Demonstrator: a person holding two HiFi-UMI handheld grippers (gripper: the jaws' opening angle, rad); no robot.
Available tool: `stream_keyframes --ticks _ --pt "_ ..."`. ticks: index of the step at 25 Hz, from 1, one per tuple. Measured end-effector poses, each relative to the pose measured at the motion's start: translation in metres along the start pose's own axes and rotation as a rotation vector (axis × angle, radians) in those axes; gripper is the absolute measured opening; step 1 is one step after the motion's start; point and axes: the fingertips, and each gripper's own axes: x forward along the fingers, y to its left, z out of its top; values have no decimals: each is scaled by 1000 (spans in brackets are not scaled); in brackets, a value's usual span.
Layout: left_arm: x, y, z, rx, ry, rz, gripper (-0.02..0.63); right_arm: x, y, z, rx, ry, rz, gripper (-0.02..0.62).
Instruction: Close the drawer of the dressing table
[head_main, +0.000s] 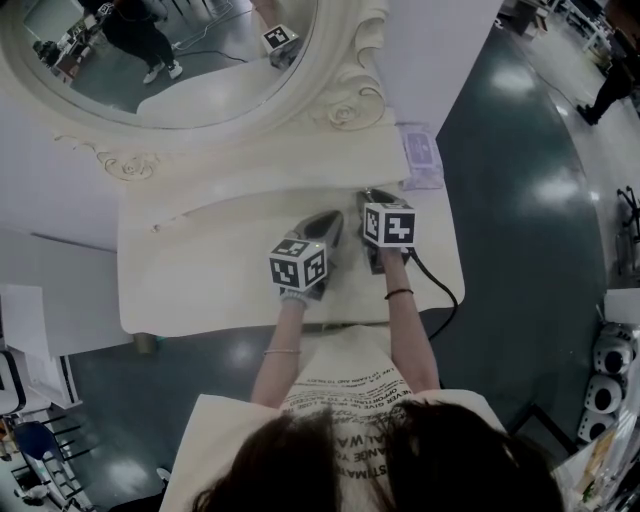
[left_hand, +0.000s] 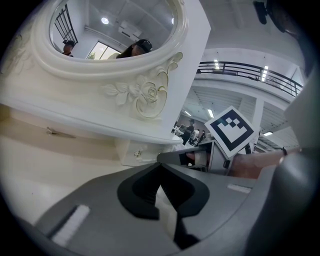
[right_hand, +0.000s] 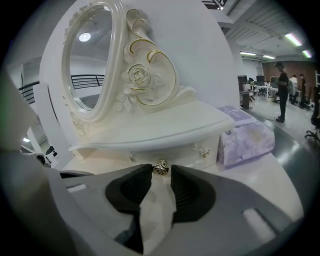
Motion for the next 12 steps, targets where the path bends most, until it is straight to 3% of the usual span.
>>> stream_keyframes --ticks 12 --pt "-11 -18 -6 11 -4 -27 2 -27 7 1 -14 -73 40 109"
